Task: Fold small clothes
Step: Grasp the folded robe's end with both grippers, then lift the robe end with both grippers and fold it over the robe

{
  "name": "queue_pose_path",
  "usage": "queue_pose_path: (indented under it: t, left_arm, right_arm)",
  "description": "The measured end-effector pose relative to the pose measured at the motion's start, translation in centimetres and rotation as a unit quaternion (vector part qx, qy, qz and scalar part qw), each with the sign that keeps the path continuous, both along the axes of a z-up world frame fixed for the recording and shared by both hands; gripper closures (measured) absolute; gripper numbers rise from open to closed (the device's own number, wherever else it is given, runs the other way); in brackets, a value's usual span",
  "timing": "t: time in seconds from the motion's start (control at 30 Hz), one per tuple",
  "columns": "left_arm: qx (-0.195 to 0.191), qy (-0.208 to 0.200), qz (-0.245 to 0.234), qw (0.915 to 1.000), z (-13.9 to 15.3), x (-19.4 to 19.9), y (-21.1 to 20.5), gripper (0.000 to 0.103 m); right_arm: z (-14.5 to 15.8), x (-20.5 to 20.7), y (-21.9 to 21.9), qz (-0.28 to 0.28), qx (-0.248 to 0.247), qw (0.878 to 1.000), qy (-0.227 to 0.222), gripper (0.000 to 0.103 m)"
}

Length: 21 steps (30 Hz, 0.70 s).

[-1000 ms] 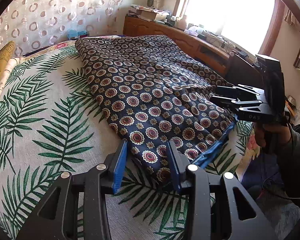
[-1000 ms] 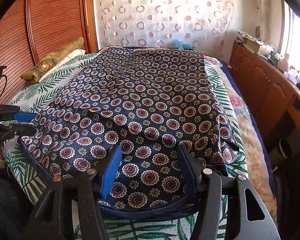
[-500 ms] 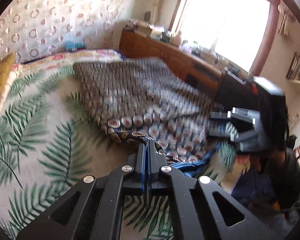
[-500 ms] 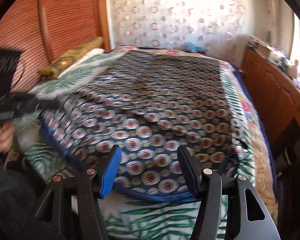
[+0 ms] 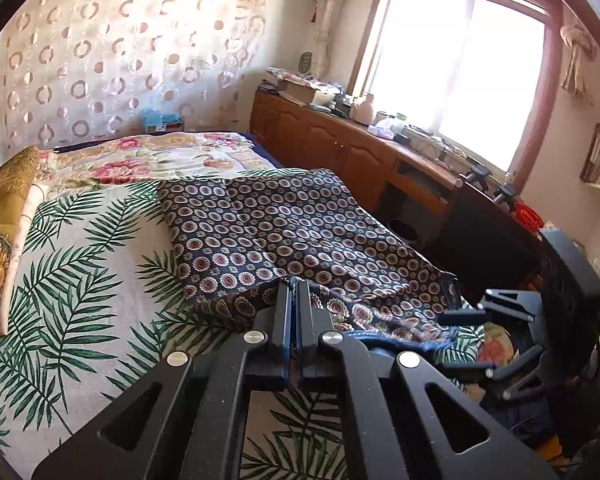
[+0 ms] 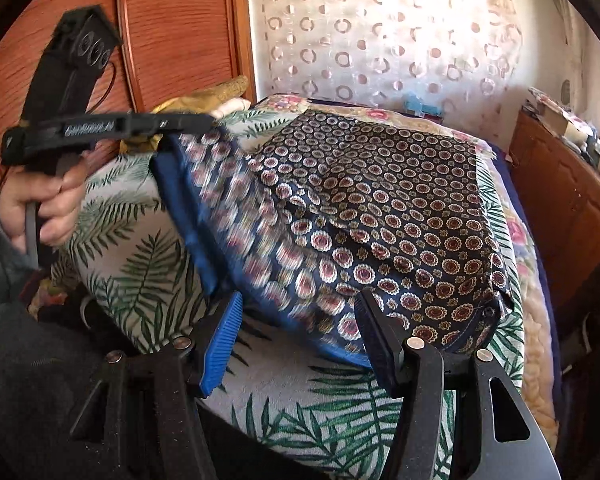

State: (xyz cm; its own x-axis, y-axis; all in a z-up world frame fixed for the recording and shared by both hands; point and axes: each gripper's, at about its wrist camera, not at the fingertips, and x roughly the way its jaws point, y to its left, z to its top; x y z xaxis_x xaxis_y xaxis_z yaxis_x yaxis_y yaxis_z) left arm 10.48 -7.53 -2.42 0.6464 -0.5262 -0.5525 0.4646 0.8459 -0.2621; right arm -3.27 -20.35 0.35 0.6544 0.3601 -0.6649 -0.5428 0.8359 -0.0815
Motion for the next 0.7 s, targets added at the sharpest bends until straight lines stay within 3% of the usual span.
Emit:
queue_pose_path:
  t: [0.13,0.47,0.5,0.63,0.7]
  left_arm:
    - [-0.008,0.007,0.004,0.9999,-0.1,0.4,0.4,0.101]
    - [-0.011,0.007,0.012,0.9998,-0.2,0.5,0.8,0.101]
    - [-0.011,0.007,0.013,0.9998,-0.2,0.5,0.8,0.101]
    - [-0.008,0.007,0.015,0.9998,-0.3,0.5,0.9,0.101]
    - [-0.002,0.007,0.021,0.9997,-0.3,0.7,0.9,0.101]
  right_arm:
    - [-1.1,1.1,-0.3,-0.019,-0.028,0.999,0.011,0.043]
    - [-1.7,4.5,-1.3,-0.057,-0.043,0.997,0.001,0.045]
    - [-1.9,4.7,-1.3,-0.058,-0.043,0.997,0.000,0.050]
    - [-1.7,5.4,-1.4,-0.057,-0.039,0.998,-0.007,0.091]
    - [-1.0,5.8,-1.5,-0.055,-0.034,0.998,-0.019,0.095]
